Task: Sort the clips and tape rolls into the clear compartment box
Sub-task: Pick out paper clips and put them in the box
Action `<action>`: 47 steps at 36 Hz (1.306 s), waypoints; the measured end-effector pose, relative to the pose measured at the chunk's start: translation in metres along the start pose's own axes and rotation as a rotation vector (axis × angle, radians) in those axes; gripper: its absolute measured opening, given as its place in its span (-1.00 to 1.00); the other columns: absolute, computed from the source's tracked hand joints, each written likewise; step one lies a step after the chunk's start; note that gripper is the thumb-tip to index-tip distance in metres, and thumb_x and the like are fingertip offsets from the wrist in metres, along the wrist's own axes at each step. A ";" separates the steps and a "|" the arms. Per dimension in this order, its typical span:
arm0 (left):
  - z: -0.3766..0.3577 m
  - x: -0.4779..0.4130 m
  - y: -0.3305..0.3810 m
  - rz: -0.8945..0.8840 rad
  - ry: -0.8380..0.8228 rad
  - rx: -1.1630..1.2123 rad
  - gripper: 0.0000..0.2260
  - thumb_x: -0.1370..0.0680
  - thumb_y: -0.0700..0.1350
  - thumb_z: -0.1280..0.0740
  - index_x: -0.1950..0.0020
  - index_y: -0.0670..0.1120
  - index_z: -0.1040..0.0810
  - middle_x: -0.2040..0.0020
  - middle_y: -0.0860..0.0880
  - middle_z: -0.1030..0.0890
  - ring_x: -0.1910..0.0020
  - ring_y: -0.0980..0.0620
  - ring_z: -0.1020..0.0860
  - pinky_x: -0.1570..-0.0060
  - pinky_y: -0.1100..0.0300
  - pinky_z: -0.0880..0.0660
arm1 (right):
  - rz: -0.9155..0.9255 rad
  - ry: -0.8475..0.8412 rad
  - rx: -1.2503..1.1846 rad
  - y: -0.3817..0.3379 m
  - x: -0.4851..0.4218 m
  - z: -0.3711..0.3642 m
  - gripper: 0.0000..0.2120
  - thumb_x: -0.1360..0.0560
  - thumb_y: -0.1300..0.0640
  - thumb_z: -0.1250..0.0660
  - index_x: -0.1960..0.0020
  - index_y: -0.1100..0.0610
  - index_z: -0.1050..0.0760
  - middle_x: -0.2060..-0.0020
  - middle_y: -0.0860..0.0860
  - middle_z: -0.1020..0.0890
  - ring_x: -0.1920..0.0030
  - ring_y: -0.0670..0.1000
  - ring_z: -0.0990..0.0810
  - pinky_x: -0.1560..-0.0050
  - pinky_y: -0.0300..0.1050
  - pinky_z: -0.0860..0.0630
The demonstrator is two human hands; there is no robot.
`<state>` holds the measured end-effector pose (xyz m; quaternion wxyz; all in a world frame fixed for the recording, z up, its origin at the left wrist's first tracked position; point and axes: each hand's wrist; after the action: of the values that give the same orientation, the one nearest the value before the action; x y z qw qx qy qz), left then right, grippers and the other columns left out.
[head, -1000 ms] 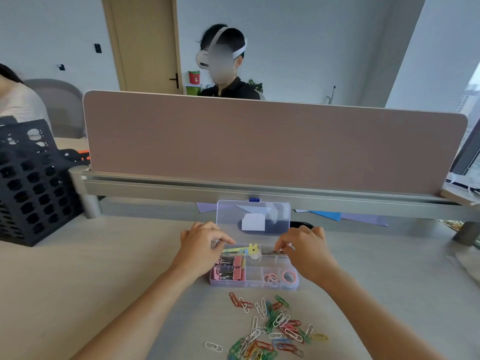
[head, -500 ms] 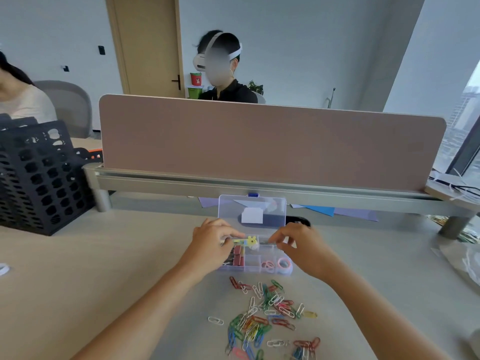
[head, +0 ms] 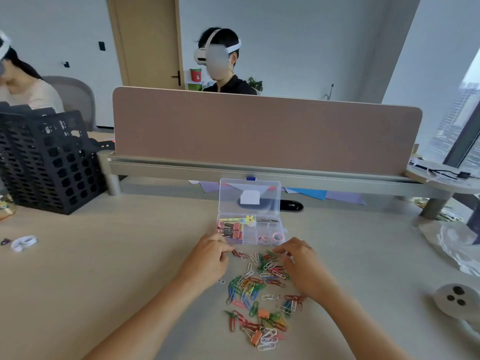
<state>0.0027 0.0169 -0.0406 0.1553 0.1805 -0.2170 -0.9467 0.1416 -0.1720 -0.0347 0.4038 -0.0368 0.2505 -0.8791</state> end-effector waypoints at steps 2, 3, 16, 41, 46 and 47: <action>-0.003 0.001 0.000 -0.017 -0.012 -0.033 -0.64 -0.58 -0.27 -0.18 -0.33 -0.02 -0.53 -0.15 0.06 -0.53 -0.16 0.10 -0.37 -0.25 0.30 -0.30 | 0.009 0.015 -0.001 -0.001 0.003 -0.006 -0.68 -0.56 0.27 -0.17 -0.23 0.06 -0.53 -0.15 0.00 -0.53 -0.18 0.01 -0.41 -0.22 -0.20 -0.34; -0.005 0.001 0.001 -0.025 -0.022 -0.049 -0.63 -0.59 -0.27 -0.17 -0.34 0.00 -0.51 -0.16 0.06 -0.52 -0.17 0.08 -0.36 -0.28 0.25 -0.30 | 0.018 0.020 -0.001 -0.003 0.004 -0.008 -0.67 -0.56 0.27 -0.16 -0.25 0.07 -0.52 -0.16 0.00 -0.52 -0.18 0.01 -0.39 -0.24 -0.19 -0.33; 0.008 0.032 0.022 -0.095 -0.239 0.206 -0.73 -0.56 -0.23 -0.31 -0.13 0.08 -0.67 -0.05 0.21 -0.61 -0.04 0.27 -0.54 -0.10 0.42 -0.40 | 0.218 -0.163 -0.105 -0.017 0.040 0.001 -0.73 -0.53 0.19 -0.29 -0.12 -0.09 -0.59 0.03 -0.15 -0.56 0.04 -0.17 -0.49 -0.04 -0.36 -0.37; 0.021 0.056 0.053 -0.226 -0.520 0.247 -0.68 -0.29 0.07 -0.58 -0.02 0.19 -0.69 0.16 0.19 -0.47 0.04 0.21 -0.39 0.03 0.33 -0.33 | 0.332 -0.175 0.036 -0.012 0.062 0.004 -0.78 -0.46 -0.02 -0.38 -0.07 -0.26 -0.54 0.01 -0.29 -0.47 -0.06 -0.21 -0.36 -0.13 -0.21 -0.20; 0.016 0.055 0.050 -0.235 -0.485 0.246 -0.72 -0.31 0.09 -0.56 0.01 0.19 -0.69 0.16 0.20 -0.49 0.04 0.23 -0.37 0.01 0.32 -0.33 | 0.324 -0.183 0.054 -0.013 0.062 0.005 -0.75 -0.47 -0.02 -0.37 -0.13 -0.22 -0.54 0.00 -0.28 -0.47 -0.07 -0.17 -0.36 -0.11 -0.31 -0.16; 0.016 0.055 0.049 -0.233 -0.478 0.244 -0.73 -0.31 0.09 -0.56 0.01 0.19 -0.69 0.14 0.21 -0.49 0.03 0.23 -0.37 -0.01 0.32 -0.34 | 0.324 -0.184 0.052 -0.014 0.062 0.006 -0.77 -0.47 -0.01 -0.37 -0.11 -0.21 -0.54 0.00 -0.26 -0.48 -0.06 -0.17 -0.37 -0.10 -0.33 -0.15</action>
<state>-0.0417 -0.0399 -0.0197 -0.0330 -0.0066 -0.3375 -0.9407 0.0922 -0.2117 -0.0316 0.5621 -0.0658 0.1921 -0.8018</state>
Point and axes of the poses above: each hand's wrist, its own x-axis away from the middle knuckle, its own z-axis out of the back of the hand, y = z × x
